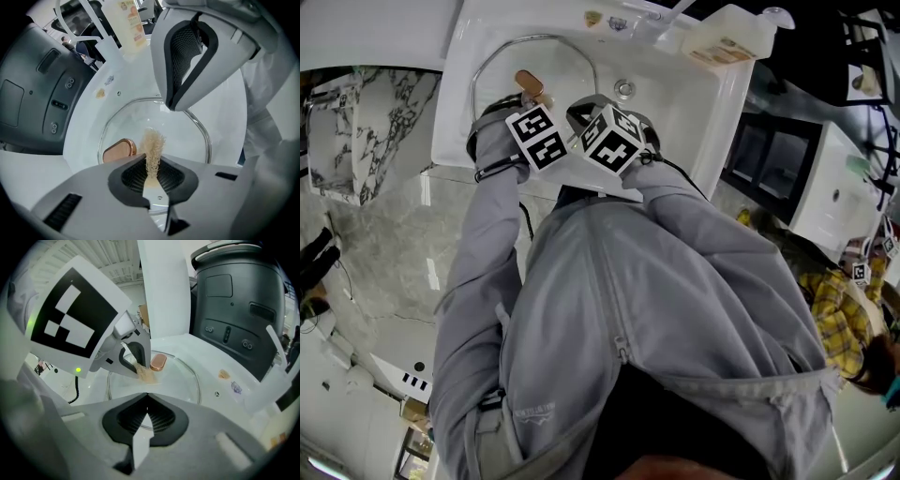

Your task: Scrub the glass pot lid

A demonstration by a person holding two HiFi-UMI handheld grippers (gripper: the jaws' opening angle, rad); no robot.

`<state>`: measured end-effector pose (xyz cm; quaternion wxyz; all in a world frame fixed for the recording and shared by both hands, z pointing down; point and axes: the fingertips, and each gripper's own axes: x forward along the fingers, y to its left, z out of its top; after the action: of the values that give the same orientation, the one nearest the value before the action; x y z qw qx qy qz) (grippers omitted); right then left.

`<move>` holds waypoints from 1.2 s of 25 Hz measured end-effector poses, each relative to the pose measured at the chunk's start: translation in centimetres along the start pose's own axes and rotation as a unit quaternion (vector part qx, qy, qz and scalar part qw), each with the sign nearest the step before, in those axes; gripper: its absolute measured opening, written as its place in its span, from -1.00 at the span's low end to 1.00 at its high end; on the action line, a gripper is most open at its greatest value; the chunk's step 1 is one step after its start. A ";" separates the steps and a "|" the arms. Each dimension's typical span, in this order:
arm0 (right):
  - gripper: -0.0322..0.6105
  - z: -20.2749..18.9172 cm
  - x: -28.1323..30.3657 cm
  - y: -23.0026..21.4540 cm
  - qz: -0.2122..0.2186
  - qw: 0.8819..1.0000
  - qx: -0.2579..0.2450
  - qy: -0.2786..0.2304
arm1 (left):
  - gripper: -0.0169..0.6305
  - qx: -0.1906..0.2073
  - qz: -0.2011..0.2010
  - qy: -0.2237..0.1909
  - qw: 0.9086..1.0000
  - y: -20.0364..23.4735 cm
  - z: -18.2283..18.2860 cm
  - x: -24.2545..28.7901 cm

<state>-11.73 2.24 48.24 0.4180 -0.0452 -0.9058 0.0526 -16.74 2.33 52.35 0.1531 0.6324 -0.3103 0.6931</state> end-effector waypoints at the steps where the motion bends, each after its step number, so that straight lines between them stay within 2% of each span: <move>1: -0.89 0.0 -0.1 0.0 0.001 1.000 0.001 0.000 | -0.84 -0.001 -0.001 -0.001 1.000 -0.1 0.0 -0.1; 9: -0.89 0.5 -1.2 -0.7 -0.007 1.000 0.015 -0.014 | -0.84 0.009 -0.009 -0.003 1.000 -2.8 0.8 -0.8; 20: -0.89 1.0 -3.2 -1.2 -0.018 0.998 0.038 -0.037 | -0.84 0.007 -0.062 -0.025 0.998 -8.6 2.6 -2.1; 23: -0.89 1.1 -3.9 -1.3 -0.017 0.998 0.038 -0.046 | -0.84 -0.002 -0.066 -0.042 0.997 -8.7 3.6 -3.3; 26: -0.89 1.0 -5.2 -1.9 -0.019 0.996 0.063 -0.061 | -0.84 -0.011 -0.066 -0.074 0.995 -7.9 5.3 -5.0; 30: -0.89 1.0 -7.2 -3.5 -0.037 0.992 0.085 -0.081 | -0.84 -0.005 -0.041 -0.095 0.995 -5.2 7.0 -6.9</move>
<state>-7.93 -2.18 42.63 0.3477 0.0283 -0.9298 0.1174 -7.03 3.18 46.90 0.1547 0.7071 -0.3008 0.6209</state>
